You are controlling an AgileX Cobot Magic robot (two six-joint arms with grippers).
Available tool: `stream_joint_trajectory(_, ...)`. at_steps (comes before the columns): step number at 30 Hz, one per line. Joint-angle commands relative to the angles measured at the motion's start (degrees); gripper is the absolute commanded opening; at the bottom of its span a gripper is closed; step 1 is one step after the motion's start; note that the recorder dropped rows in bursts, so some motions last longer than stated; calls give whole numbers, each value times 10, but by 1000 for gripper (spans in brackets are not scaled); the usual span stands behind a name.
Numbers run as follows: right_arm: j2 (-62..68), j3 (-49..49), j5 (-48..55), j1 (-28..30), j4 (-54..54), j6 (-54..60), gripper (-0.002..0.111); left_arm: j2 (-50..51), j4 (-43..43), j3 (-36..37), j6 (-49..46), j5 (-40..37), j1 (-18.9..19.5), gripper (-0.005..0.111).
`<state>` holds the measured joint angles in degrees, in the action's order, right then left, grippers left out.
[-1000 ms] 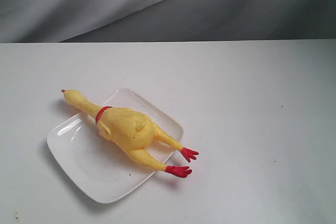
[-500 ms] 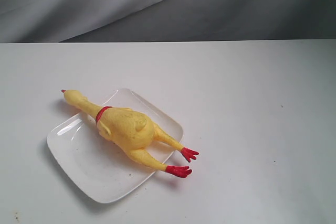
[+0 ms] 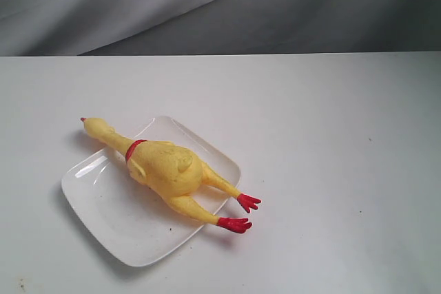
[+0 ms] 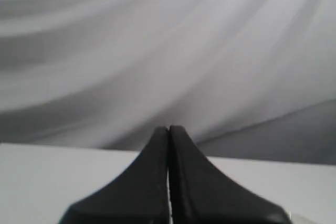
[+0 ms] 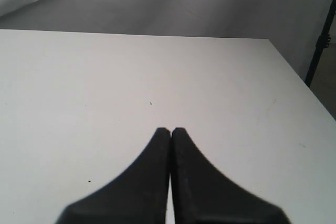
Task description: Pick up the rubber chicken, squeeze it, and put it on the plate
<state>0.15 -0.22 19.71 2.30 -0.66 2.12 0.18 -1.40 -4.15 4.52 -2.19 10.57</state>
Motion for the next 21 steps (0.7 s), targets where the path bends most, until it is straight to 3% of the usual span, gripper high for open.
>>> stream_joint_trajectory(1, -2, 2, -1, 5, -7, 1, 0, -2, 17, 41, -1, -29, 1, 0)
stream_joint_trajectory(8, -2, 2, -1, 5, -7, 1, 0, -2, 22, 41, -3, -148, 1, 0)
stream_joint_trajectory(21, -2, 2, -1, 5, -7, 1, 0, -2, 22, 41, -2, -153, 1, 0)
